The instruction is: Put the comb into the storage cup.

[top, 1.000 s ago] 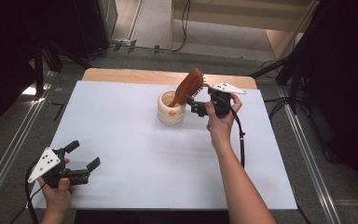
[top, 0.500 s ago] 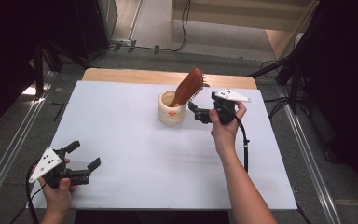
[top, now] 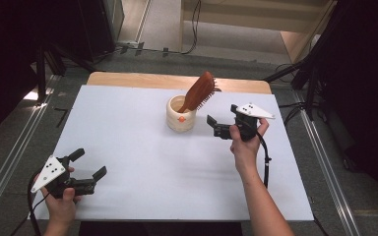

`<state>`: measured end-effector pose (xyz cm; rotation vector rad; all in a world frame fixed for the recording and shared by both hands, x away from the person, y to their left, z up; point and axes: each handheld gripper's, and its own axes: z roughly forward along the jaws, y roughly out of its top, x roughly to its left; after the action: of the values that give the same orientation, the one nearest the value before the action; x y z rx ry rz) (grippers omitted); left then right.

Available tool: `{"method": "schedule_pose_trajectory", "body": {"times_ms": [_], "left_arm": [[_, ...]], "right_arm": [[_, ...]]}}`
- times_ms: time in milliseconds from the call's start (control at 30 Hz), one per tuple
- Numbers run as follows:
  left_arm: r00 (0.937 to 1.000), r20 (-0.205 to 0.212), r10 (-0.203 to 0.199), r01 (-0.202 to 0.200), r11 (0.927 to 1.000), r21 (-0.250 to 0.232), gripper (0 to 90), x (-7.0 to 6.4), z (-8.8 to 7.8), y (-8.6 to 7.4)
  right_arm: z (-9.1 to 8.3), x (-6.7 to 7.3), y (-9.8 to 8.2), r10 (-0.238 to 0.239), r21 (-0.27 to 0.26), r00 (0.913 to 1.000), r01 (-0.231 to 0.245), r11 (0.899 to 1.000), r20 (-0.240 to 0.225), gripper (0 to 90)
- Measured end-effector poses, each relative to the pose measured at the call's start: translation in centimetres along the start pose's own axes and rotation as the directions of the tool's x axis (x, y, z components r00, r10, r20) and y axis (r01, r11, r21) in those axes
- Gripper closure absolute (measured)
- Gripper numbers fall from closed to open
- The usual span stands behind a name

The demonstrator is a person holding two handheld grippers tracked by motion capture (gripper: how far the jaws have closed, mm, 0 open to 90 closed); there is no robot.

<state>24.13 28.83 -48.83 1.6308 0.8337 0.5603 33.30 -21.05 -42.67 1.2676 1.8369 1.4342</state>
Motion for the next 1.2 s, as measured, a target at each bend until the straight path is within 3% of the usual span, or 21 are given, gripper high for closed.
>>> {"method": "schedule_pose_trajectory", "body": {"times_ms": [400, 600, 733, 1200], "left_arm": [[1.0000, -0.001, 0.001, -0.001, 1.0000, 0.000, 0.0, 0.0, 0.0, 0.0], [1.0000, -0.003, 0.004, -0.004, 1.0000, 0.004, 0.0, -0.1, 0.0, 0.0], [1.0000, -0.004, 0.004, -0.004, 1.0000, 0.003, 0.0, -0.1, 0.0, 0.0], [1.0000, -0.005, 0.007, -0.007, 1.0000, 0.005, 0.0, -0.1, 0.0, 0.0]], "right_arm": [[-2.4, -0.4, -1.8, -0.027, -0.022, 0.9995, 0.028, 0.999, 0.016, 0.0], [-3.6, -1.0, -3.0, -0.015, -0.019, 0.9995, 0.016, 1.000, 0.026, 0.0], [-4.5, -1.2, -3.7, -0.051, -0.026, 0.9985, 0.051, 0.998, 0.019, 0.0], [-7.4, -2.7, -6.5, -0.032, -0.042, 0.9992, 0.033, 0.999, 0.024, 0.0]]}}
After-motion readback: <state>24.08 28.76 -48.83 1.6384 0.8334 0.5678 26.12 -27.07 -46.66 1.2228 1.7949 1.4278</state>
